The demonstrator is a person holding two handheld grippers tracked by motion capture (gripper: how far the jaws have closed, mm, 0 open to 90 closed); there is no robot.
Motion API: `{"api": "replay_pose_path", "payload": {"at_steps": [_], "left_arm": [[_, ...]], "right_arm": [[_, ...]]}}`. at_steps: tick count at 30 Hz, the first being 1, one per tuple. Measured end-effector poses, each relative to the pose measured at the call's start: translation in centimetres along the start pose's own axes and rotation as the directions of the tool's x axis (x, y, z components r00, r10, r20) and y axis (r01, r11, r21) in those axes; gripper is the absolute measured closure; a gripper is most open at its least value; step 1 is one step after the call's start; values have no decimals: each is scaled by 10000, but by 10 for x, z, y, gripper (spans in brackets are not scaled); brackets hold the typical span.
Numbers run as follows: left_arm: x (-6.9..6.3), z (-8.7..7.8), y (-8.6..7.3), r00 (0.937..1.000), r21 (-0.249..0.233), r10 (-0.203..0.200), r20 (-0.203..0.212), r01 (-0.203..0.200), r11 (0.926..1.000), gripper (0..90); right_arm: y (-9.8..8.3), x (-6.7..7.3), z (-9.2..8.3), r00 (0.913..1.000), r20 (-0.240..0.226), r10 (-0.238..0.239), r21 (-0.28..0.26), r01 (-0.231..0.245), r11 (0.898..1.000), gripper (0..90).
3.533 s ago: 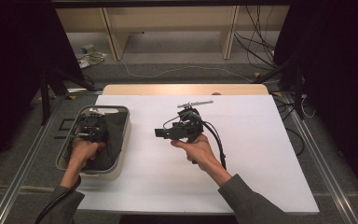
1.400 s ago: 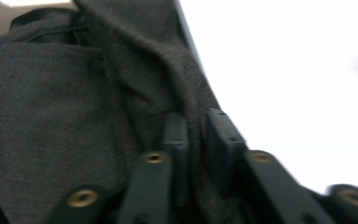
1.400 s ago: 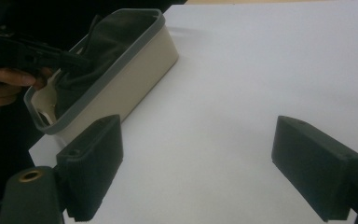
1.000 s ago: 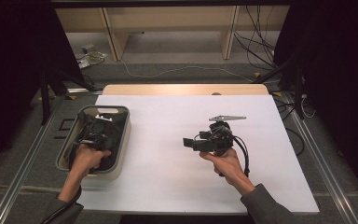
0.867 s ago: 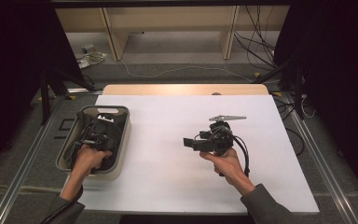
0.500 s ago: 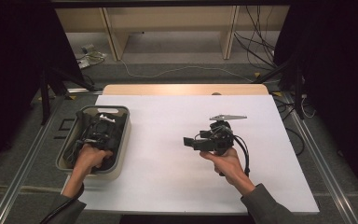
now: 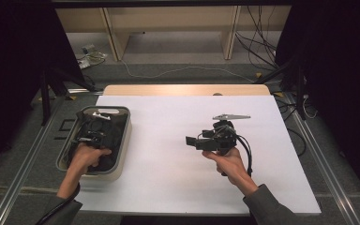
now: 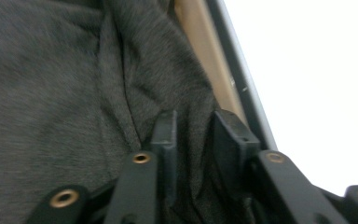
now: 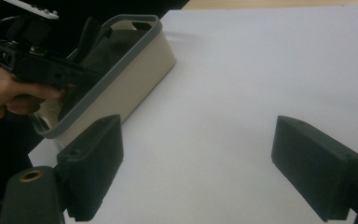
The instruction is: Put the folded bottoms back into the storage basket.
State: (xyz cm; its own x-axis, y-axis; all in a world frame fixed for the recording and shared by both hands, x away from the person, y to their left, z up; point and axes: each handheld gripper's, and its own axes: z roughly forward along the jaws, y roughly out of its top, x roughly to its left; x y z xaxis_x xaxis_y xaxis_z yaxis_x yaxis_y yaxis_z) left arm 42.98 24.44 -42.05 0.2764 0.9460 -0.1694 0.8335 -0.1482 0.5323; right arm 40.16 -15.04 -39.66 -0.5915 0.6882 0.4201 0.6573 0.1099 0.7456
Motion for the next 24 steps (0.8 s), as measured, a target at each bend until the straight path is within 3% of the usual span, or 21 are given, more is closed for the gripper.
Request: {"api": "replay_pose_path", "payload": {"at_steps": [5,8,22,24], "left_arm": [[0,-12,3,9998,-402,39,-172,-46,9992,588],[1,-17,5,9999,-668,-125,-7,124,9977,537],[-10,-25,9,9997,-1433,13,251,23,9897,344],[-13,-27,10,9984,-1593,123,548,-34,9872,317]], "right_arm": [[1,0,-2,10000,23,-7,-77,8,10000,174],[2,1,-3,10000,7,24,-115,-24,9999,173],[3,2,-7,10000,16,-81,-289,82,9995,174],[3,2,-7,9999,21,-126,-345,127,9993,174]]}}
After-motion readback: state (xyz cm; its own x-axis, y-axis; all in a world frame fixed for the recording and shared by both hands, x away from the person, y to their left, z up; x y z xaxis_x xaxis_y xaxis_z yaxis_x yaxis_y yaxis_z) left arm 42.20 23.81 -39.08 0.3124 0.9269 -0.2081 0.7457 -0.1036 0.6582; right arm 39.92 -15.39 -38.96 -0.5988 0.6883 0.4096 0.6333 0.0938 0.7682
